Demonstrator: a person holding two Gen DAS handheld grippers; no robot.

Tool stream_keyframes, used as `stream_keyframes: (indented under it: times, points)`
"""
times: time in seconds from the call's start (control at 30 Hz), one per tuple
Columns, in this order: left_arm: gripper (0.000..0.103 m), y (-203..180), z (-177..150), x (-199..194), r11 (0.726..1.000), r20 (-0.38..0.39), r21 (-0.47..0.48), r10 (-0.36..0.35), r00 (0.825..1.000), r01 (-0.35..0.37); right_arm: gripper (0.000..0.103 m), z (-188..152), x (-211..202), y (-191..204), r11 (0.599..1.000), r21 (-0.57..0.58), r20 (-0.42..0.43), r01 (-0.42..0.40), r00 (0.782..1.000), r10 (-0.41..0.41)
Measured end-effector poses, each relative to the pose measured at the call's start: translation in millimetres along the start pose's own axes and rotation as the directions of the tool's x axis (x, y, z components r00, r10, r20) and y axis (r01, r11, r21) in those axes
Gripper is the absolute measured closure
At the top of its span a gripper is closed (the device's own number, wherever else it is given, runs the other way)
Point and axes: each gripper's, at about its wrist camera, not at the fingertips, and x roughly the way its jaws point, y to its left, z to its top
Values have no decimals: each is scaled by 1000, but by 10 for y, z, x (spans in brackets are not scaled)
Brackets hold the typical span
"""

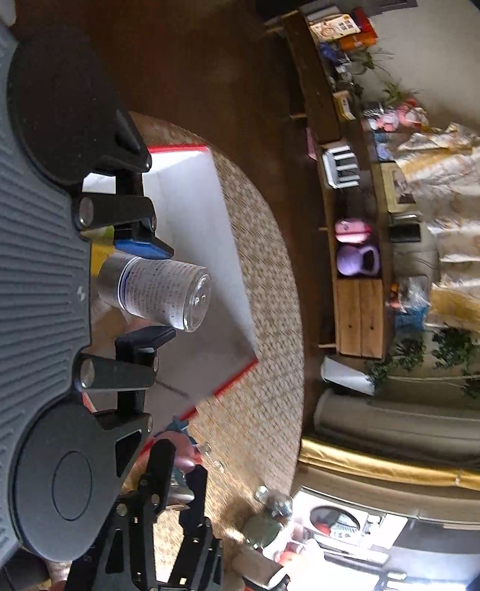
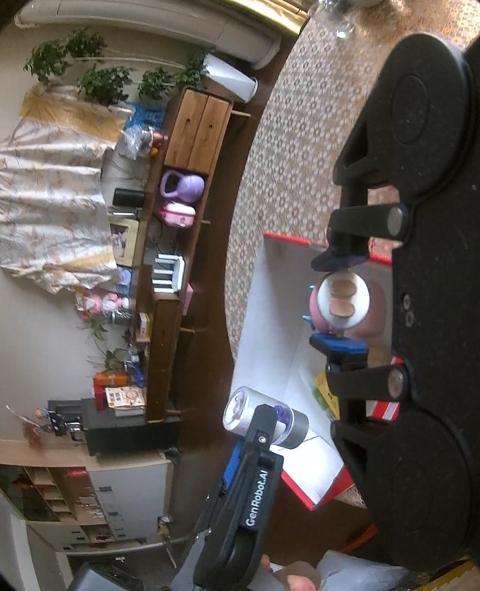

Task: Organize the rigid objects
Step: 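Carry the clear jar and pink case with both tools into the red box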

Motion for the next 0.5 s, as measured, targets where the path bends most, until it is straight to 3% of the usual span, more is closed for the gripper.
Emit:
stream_keyframes:
  times: [0.37,0.5]
  points:
    - [65,334,-110,562,996,-115,9,90,989,-90,68,33,776,179,999,-37,-100,-3,995,-1]
    - [71,364,-102,759,993,-155,15,117,981,-116,68,30,1025,211,999,-41,-139,3,990,-9]
